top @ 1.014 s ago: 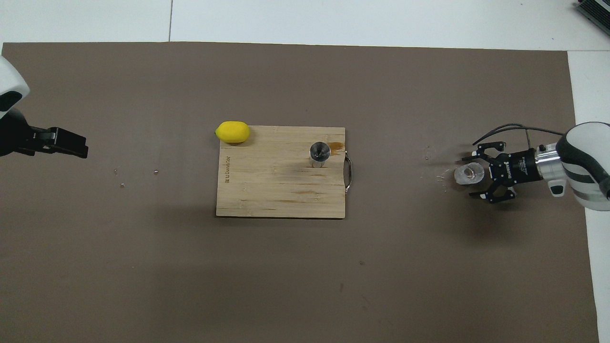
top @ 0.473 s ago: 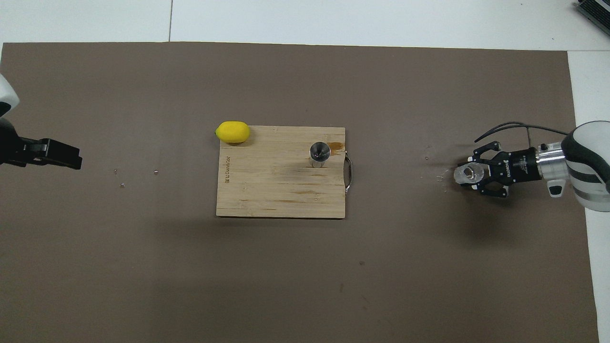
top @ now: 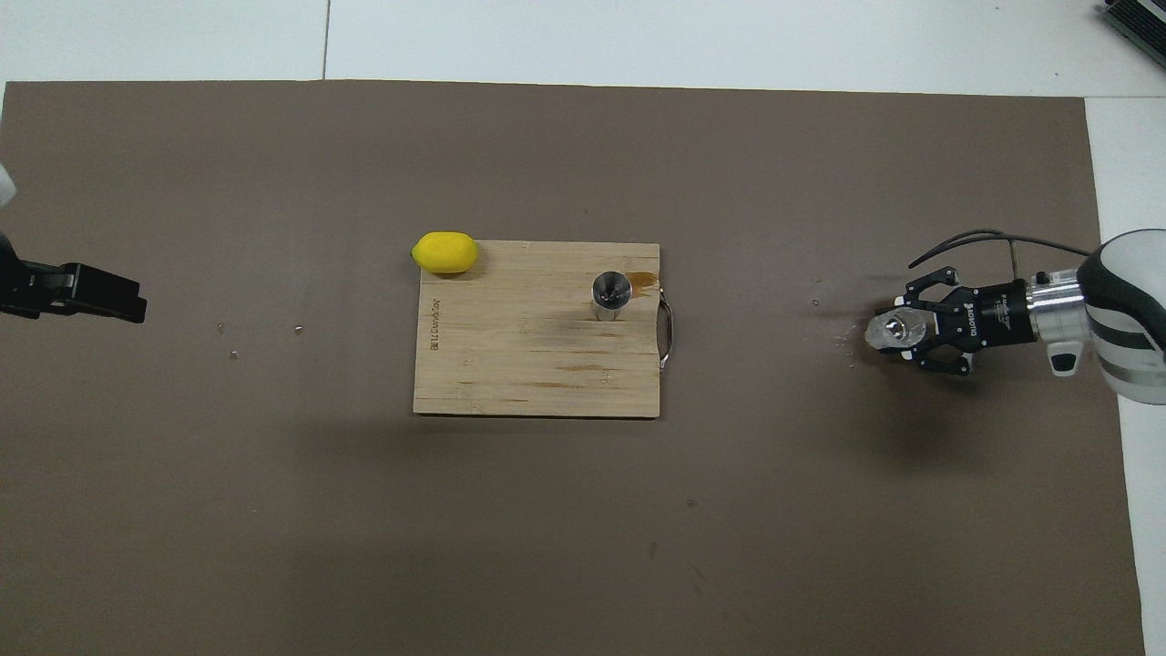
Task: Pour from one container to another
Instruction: 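Grasp the clear glass cup with the right gripper, then lift the glass cup and carry it above the metal cup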
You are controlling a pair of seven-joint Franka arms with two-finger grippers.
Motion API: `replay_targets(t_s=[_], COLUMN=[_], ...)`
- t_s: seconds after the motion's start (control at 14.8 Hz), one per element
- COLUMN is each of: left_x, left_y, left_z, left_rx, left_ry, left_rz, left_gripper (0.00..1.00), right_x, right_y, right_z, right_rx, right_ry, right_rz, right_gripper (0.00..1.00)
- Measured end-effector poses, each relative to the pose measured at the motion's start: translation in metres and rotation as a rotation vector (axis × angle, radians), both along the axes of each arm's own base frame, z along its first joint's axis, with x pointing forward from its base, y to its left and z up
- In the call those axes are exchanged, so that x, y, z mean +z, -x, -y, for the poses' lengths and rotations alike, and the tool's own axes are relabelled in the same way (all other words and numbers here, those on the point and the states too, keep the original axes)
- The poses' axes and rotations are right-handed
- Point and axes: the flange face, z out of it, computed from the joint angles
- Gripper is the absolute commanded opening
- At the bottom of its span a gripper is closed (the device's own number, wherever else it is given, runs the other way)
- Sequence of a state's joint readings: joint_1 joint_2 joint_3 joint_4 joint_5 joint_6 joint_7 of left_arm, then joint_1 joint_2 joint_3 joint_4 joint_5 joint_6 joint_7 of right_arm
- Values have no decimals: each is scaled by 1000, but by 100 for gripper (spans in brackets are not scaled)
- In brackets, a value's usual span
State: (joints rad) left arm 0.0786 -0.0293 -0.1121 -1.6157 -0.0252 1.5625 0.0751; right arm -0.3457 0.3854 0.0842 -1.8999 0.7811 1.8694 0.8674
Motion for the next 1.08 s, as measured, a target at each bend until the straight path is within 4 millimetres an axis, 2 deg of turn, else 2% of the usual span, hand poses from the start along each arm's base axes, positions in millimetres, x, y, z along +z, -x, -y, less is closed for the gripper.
replay_targets(t_s=[0.14,0.47,0.81,1.08], left_x=[6,4,1,1], left_y=[2,3,4,4], left_z=[1,4,3,3], left_rx=[0,-5,-4,-4], left_ry=[10,11,11,11], left_rz=[-5,-17,-27,-29], left_gripper=[100,100,100,100], right_x=[22,73,107,118], right_y=[-9,-36,-53,-63], right_z=[-29,-115,-192,-240], right_rx=[-15,-92,-144,-161], right_ry=[24,79,152,262], right_rz=[-7,-47,-56,-46], right_gripper=[0,0,0,0])
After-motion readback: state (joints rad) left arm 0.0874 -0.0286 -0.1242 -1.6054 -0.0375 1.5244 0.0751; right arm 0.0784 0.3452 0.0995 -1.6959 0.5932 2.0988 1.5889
